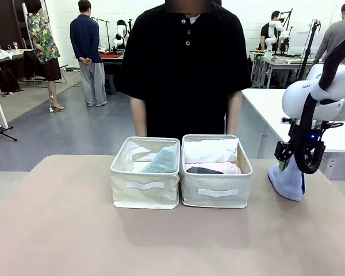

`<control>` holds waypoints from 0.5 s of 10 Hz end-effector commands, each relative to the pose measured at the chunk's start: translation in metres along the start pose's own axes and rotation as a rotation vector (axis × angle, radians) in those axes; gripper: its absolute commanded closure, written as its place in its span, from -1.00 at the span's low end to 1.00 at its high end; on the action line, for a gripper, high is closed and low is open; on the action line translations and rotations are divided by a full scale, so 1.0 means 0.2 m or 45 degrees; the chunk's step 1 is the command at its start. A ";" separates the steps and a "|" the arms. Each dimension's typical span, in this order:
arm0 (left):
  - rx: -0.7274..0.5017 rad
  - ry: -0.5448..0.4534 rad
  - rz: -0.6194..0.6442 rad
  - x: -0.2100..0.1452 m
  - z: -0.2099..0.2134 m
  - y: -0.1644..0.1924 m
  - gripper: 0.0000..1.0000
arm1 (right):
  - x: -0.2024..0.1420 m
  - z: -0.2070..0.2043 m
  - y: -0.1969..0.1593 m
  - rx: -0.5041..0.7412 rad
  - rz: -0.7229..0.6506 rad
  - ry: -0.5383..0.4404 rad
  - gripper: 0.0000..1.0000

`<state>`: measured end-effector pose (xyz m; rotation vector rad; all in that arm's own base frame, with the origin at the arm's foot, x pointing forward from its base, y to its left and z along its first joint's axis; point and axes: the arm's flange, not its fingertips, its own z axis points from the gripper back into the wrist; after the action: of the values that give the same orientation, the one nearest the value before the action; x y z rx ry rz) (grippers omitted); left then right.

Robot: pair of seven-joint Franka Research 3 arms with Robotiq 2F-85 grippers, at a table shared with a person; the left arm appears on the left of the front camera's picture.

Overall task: Sort the towels based on their folding style.
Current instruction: Pick up another triangle-folded towel from the table and place it in the left Fabric basket.

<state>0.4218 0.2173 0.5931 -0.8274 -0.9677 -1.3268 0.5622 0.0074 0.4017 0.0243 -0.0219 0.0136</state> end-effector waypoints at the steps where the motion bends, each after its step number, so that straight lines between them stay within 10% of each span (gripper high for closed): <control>1: 0.022 -0.005 0.010 0.01 0.00 -0.01 -0.90 | 0.00 0.03 0.00 0.044 -0.028 0.024 0.44; 2: 0.022 -0.005 0.010 0.01 0.00 -0.01 -0.90 | 0.00 0.03 0.00 0.043 -0.030 0.033 1.00; 5: 0.022 -0.005 0.010 0.01 0.00 -0.01 -0.90 | 0.00 0.04 0.01 0.037 -0.034 0.052 0.98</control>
<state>0.4218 0.2173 0.5931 -0.8274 -0.9677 -1.3268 0.5609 0.0076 0.4051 0.0250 0.0039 0.0141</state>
